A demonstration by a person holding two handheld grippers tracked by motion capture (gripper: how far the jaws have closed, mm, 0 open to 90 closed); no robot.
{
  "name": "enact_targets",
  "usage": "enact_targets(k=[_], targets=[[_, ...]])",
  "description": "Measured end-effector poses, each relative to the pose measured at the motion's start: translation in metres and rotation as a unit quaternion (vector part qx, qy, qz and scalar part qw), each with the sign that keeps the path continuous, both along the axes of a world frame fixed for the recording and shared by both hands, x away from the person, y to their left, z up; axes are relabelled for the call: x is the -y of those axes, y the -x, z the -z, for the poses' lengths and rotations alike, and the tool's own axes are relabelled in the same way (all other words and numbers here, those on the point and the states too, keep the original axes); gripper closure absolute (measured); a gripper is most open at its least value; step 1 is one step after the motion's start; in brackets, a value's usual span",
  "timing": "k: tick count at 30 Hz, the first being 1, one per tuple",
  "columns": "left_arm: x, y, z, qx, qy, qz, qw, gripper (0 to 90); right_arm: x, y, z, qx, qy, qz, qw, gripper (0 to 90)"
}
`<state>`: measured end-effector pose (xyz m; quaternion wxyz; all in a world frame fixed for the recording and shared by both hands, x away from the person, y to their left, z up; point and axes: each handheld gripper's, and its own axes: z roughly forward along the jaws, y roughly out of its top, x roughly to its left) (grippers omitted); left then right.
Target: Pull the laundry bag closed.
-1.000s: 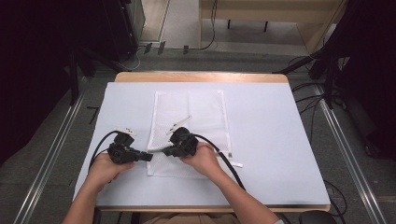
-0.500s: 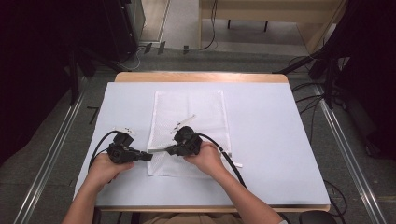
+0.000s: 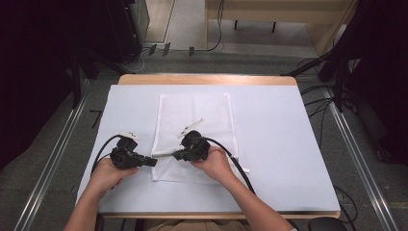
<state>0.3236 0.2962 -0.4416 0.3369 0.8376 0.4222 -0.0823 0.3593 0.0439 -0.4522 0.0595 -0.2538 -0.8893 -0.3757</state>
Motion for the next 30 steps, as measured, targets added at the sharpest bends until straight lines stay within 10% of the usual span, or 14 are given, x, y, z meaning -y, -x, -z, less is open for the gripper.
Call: enact_targets(k=[30], targets=[[-0.002,0.001,0.001,0.0,0.001,-0.003,1.0,88.1,0.019,0.0,-0.002,0.005,0.001,0.006,1.0,87.7]])
